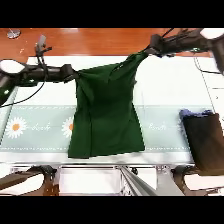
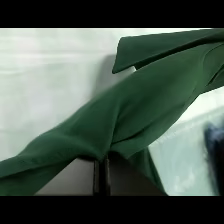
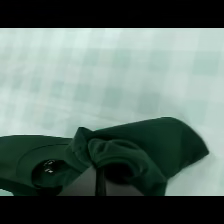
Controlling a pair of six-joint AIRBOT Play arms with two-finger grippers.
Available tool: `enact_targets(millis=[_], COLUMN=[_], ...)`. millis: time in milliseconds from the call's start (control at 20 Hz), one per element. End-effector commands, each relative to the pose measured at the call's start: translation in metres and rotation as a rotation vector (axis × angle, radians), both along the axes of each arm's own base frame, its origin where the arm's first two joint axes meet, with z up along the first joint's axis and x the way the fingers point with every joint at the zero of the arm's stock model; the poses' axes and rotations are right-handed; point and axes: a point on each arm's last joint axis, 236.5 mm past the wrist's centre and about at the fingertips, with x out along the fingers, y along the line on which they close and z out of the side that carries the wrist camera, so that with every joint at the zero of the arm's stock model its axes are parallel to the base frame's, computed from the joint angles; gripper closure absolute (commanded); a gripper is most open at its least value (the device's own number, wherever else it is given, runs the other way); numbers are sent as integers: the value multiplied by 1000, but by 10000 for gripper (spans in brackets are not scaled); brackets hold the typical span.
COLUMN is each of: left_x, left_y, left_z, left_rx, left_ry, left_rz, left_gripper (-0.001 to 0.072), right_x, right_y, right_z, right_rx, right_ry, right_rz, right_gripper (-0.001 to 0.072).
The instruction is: Fold the shirts.
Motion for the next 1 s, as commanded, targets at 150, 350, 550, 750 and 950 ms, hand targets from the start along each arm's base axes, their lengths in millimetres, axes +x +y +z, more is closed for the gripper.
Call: enact_targets(millis=[150,350,550,750,950], left_x=[37,26,-10,3,-6], left_y=[19,97,68,9,-13], left_z=[-48,-60,-101,-112,-127], left_rx=[73,164,80,-88,-91], left_ry=[68,230,424,428,473], left_rz=[-9,94,-66,-104,-156], left_gripper=[5,8,8,9,160], right_x=[7,-104,-155,-227,-294], right_y=[-25,-152,-178,-127,-90], right_z=[-65,-102,-148,-191,-206], right_rx=[48,-271,-199,-125,-156], right_ry=[232,604,702,793,924], right_rz=[13,132,-70,1,171], right_gripper=[84,85,85,86,85])
